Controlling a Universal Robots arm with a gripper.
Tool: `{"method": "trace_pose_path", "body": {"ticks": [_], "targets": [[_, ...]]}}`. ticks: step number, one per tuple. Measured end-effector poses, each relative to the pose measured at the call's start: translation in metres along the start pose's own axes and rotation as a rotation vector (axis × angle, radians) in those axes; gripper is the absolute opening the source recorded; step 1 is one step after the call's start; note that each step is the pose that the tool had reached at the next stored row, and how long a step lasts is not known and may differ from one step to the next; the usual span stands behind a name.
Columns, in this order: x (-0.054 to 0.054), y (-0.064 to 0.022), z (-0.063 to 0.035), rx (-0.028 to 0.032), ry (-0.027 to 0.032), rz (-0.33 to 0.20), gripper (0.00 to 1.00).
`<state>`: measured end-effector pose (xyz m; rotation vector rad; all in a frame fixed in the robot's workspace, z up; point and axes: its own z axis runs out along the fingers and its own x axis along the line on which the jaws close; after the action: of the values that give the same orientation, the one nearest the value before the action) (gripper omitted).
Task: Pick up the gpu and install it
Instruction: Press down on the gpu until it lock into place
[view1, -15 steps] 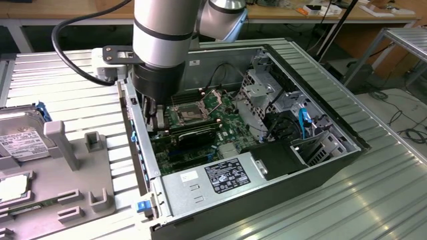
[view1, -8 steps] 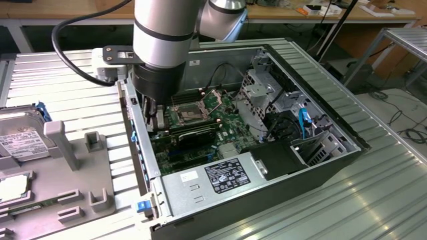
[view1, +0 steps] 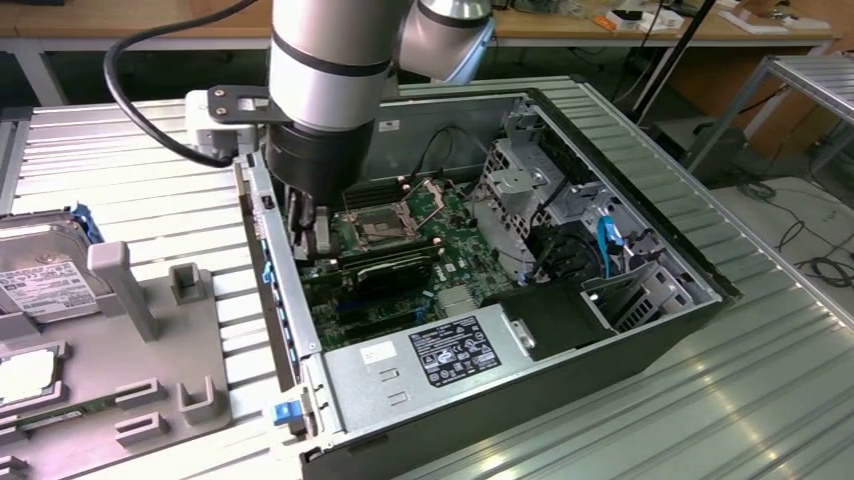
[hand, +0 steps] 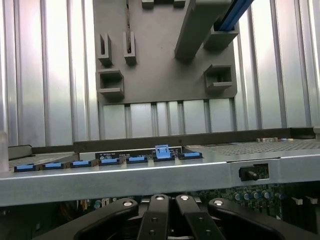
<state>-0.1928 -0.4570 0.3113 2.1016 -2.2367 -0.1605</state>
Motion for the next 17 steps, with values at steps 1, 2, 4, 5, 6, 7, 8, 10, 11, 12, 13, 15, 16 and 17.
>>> {"method": "trace_pose_path", "body": {"ticks": [1,2,4,5,6,7,8,10,11,12,13,15,16,17], "targets": [[0.0,-0.0024,-0.0003,0.0,-0.0005,0.0,0.11],[0.0,-0.0052,-0.0005,0.0,-0.0007,0.0,0.11],[-0.001,-0.0084,-0.0007,0.0001,-0.0009,0.0,0.11],[-0.001,-0.0098,-0.0009,0.0,-0.0008,0.0,0.11],[-0.001,-0.0125,-0.001,0.0001,-0.0009,0.0,0.11],[-0.001,-0.0136,-0.0011,0.0001,-0.001,0.0,0.11],[-0.001,-0.0147,-0.001,0.0002,-0.001,0.0,0.11],[-0.001,-0.0175,-0.001,0.0003,-0.0009,0.0,0.11],[-0.001,-0.0211,-0.0011,0.0004,-0.0009,0.0,0.11],[-0.002,-0.0237,-0.001,0.0008,-0.001,0.0,0.11],[-0.002,-0.0264,-0.0011,0.0012,-0.0009,-0.001,0.11],[-0.002,-0.0313,-0.0012,0.0031,-0.0009,-0.002,0.11],[-0.002,-0.0325,-0.0009,0.0076,-0.0011,-0.004,0.11],[-0.002,-0.0329,-0.0007,0.0119,-0.0011,-0.006,0.11]]}}
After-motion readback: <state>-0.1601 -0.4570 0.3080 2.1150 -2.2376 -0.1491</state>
